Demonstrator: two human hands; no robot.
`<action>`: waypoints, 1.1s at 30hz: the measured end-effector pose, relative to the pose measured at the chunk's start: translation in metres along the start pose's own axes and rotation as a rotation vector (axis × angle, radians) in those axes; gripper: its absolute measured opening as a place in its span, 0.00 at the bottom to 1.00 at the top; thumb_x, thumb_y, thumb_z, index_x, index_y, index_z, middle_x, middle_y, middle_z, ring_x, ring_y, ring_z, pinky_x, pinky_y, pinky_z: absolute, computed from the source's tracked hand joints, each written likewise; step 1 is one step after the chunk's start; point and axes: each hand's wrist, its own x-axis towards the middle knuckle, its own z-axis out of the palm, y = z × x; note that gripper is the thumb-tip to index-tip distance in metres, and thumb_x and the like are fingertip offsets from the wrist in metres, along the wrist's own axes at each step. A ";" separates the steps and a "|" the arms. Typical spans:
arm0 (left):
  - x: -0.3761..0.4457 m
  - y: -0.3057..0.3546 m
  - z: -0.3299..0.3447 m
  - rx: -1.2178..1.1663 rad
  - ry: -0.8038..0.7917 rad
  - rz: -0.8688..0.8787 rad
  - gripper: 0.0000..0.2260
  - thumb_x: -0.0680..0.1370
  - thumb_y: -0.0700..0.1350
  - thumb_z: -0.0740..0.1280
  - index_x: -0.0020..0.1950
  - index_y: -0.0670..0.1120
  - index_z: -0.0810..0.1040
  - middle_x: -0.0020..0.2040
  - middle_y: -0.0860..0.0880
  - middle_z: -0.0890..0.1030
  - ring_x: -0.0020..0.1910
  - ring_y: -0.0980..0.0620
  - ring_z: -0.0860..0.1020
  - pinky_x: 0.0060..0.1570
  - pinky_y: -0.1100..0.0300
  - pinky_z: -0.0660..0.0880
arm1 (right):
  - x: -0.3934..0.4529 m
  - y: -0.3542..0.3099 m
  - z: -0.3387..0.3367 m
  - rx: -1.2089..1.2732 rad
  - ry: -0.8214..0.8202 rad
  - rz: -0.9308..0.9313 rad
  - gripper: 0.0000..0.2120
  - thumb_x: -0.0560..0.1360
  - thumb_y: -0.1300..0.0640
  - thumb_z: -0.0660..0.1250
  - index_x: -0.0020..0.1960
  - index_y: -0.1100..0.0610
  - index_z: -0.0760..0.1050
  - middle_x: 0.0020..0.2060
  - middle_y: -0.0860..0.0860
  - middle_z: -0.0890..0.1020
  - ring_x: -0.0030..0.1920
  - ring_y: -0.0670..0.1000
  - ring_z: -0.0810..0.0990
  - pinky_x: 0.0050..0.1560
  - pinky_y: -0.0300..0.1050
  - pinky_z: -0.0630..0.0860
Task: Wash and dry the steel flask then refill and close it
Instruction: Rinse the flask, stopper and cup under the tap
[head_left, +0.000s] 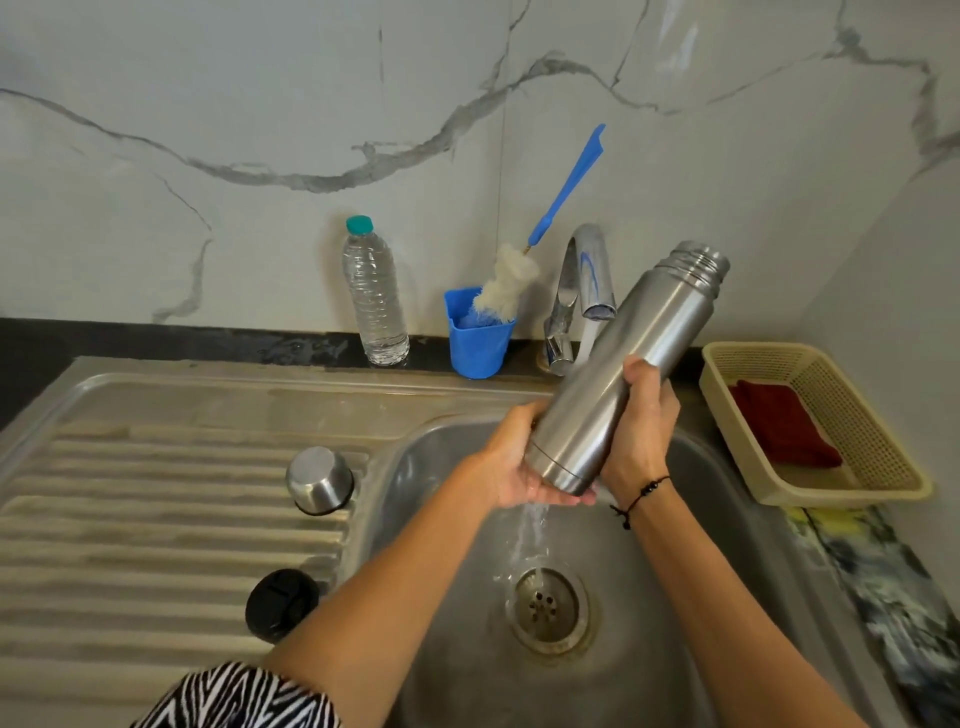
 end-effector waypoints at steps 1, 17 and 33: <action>-0.001 -0.003 0.006 -0.024 0.060 0.069 0.19 0.79 0.57 0.57 0.57 0.43 0.74 0.47 0.40 0.79 0.44 0.41 0.80 0.53 0.42 0.77 | 0.002 0.000 0.000 -0.027 -0.009 -0.025 0.19 0.69 0.48 0.63 0.57 0.55 0.69 0.43 0.52 0.77 0.42 0.50 0.78 0.37 0.43 0.75; -0.004 -0.016 0.011 -0.088 0.010 0.088 0.26 0.78 0.62 0.55 0.49 0.40 0.79 0.39 0.41 0.81 0.34 0.46 0.79 0.37 0.55 0.77 | 0.007 -0.005 0.005 -0.071 -0.075 0.024 0.11 0.69 0.53 0.70 0.49 0.49 0.70 0.45 0.53 0.78 0.44 0.52 0.79 0.42 0.47 0.77; -0.019 -0.009 0.016 0.582 0.363 0.605 0.15 0.79 0.56 0.62 0.57 0.47 0.75 0.52 0.50 0.80 0.51 0.54 0.79 0.52 0.60 0.76 | -0.029 0.036 -0.052 -0.608 -0.413 0.105 0.24 0.68 0.55 0.74 0.58 0.47 0.65 0.47 0.49 0.79 0.45 0.48 0.81 0.41 0.41 0.78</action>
